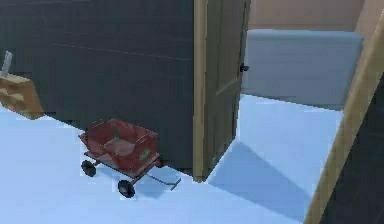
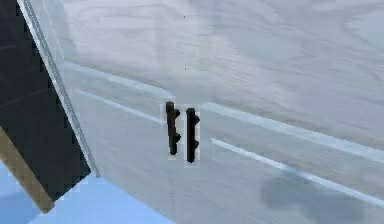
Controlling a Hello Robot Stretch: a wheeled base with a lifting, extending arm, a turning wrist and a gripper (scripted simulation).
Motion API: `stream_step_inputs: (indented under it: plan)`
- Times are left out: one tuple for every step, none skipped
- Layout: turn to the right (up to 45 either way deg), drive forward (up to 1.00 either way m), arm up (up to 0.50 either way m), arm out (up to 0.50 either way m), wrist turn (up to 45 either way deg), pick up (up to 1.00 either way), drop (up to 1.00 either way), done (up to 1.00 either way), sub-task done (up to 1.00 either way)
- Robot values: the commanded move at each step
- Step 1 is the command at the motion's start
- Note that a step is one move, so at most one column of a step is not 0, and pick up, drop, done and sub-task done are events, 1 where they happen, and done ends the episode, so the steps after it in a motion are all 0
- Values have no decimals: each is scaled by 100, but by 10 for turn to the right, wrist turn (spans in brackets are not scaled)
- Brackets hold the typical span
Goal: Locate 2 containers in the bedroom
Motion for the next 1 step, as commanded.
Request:
stream_step_inputs:
  plan:
    - [-450,0,0,0,0,0,0,0,0]
